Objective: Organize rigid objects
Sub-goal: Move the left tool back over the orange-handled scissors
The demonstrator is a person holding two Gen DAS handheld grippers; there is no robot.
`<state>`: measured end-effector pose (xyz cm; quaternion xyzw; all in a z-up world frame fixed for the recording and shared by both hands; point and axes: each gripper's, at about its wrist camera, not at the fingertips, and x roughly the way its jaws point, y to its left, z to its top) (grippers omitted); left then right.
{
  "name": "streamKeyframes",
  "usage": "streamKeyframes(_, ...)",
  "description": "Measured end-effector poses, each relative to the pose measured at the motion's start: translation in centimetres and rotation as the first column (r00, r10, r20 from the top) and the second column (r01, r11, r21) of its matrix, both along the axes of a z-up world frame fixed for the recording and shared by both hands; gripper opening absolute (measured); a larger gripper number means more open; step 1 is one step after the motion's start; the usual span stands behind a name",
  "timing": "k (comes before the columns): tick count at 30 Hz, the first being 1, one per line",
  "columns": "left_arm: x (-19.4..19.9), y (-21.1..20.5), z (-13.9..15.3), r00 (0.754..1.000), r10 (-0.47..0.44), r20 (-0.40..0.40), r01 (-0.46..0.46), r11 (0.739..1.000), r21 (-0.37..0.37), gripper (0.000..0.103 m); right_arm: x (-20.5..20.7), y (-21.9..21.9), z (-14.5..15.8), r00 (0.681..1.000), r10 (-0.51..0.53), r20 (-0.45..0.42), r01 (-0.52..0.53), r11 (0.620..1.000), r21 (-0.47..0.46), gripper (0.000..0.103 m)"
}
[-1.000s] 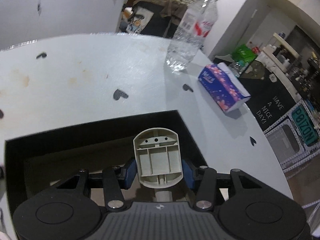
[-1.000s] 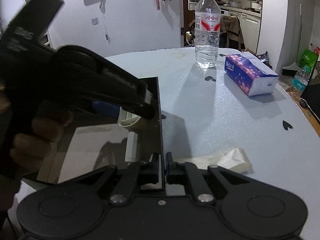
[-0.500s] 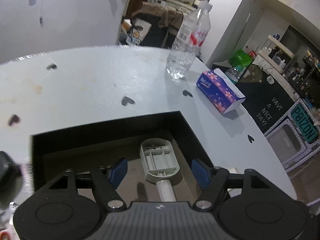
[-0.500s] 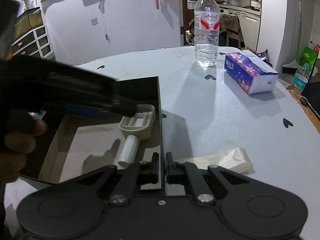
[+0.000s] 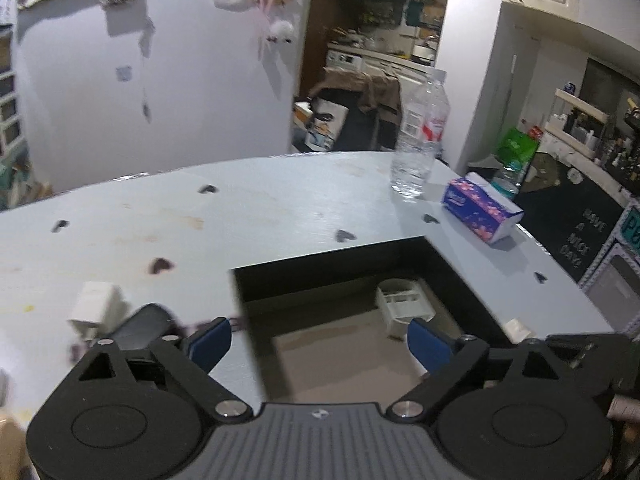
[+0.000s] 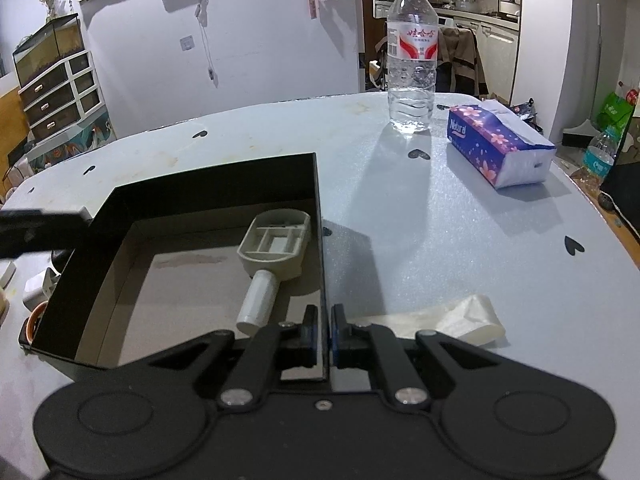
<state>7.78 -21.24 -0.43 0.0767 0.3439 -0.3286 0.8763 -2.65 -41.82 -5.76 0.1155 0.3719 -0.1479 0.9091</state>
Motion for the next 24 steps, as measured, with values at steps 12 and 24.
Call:
streamKeyframes(12,-1.7,6.8,-1.7,0.993,0.114,0.043,-0.115,0.993,0.023,0.103,0.1,0.2,0.0,1.0,-0.015,-0.004,0.015,1.0,-0.008,0.007)
streamKeyframes(24,-2.6,10.5,-3.5,0.98,0.199,0.025,-0.2,0.979,0.026,0.103,0.0,0.2,0.1,1.0,-0.004,-0.008,0.004,1.0,-0.01,0.005)
